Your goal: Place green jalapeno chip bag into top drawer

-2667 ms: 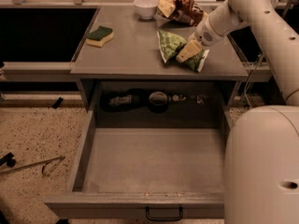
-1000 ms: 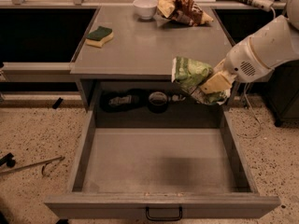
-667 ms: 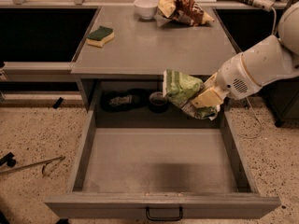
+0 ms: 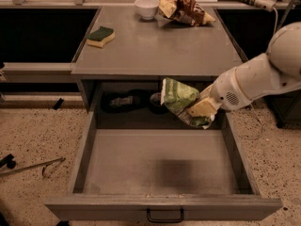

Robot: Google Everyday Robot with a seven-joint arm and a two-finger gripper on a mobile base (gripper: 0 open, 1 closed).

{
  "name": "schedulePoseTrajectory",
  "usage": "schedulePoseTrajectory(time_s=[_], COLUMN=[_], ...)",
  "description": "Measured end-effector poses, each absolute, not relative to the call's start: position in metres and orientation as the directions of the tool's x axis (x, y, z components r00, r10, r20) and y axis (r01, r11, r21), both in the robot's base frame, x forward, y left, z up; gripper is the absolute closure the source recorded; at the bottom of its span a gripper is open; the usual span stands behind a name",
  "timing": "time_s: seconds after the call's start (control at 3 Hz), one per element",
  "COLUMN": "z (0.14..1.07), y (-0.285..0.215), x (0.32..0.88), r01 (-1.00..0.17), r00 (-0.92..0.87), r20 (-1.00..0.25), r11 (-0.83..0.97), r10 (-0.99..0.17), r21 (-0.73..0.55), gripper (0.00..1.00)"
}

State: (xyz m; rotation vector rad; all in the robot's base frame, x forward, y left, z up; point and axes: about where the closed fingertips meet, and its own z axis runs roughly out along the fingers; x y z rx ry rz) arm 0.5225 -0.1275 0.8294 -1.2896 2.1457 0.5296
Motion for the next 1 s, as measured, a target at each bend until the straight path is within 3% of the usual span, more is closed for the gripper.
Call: schedulePoseTrajectory(time_s=[0.67,1.0], z=[0.683,0.646], y=[-0.094,-0.094], x=[0.548,0.541], r01=[-0.791,-0.725], r00=[-0.539,-0.593], r20=[-0.707,-0.704], r11=[0.565,0.638], r10=[-0.459,-0.390], r21=[0.236,0.258], gripper=[1.00,1.00])
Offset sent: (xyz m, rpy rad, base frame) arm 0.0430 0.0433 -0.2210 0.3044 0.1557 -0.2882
